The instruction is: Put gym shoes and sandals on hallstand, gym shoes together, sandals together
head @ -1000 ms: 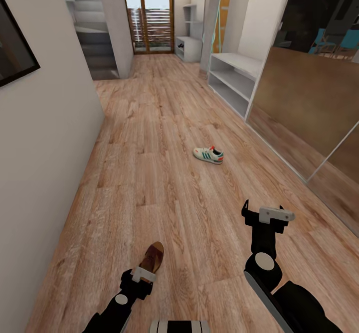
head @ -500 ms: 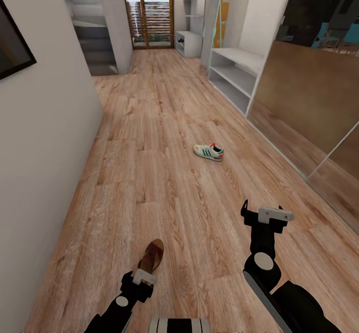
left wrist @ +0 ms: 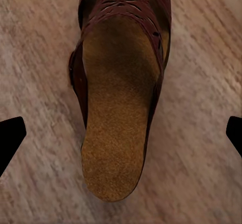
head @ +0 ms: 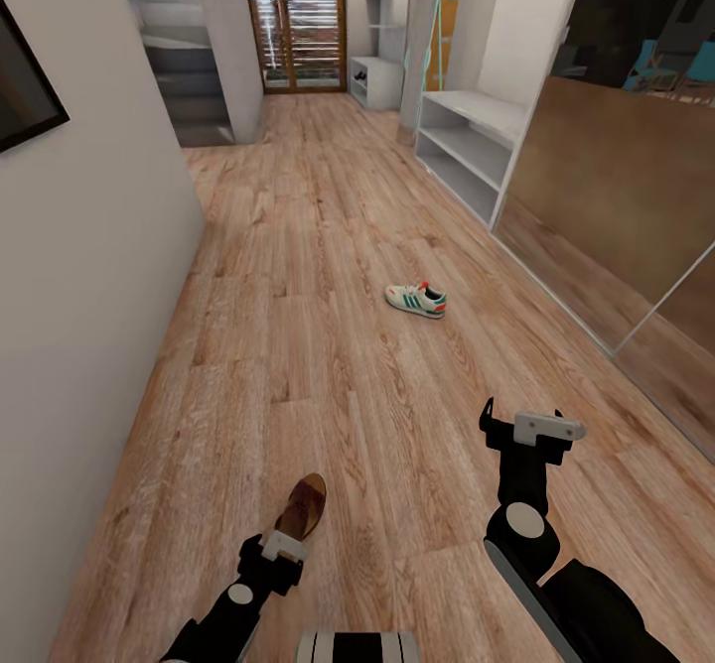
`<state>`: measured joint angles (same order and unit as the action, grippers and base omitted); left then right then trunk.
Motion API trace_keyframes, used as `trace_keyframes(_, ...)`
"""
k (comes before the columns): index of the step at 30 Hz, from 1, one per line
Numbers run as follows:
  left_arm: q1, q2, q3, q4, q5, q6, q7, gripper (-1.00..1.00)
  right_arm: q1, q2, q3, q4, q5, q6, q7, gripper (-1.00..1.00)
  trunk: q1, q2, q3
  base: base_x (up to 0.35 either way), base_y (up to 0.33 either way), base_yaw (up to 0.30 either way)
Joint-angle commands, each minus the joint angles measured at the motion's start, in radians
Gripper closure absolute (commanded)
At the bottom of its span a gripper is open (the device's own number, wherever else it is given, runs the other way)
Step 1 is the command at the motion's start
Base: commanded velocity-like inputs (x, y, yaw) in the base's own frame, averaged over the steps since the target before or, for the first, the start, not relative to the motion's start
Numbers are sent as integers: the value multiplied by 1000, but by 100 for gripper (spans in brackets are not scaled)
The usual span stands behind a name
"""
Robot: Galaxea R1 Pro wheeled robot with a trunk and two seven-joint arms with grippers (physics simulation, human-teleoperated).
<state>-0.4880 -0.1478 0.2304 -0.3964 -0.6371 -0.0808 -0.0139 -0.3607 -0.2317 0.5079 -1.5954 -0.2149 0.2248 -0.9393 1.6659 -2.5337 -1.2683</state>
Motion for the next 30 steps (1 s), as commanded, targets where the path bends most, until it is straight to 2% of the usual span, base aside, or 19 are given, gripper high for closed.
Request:
trace_keyframes(1,-7,0,9,0,-11,-6,-1,-100,-1,-1,3,-1,-3,10,-7,-100,0,0,-1,0,0,0)
trace_keyframes(12,-44,5,11,1,-10,-11,-1,-100,0,0,3,-1,-3,10,-6,-100,0,0,-1,0,0,0)
trace_keyframes(30,-50,5,10,4,-10,-21,-1,-100,0,0,4,-1,-3,10,-6,-100,0,0,-2,0,0,0)
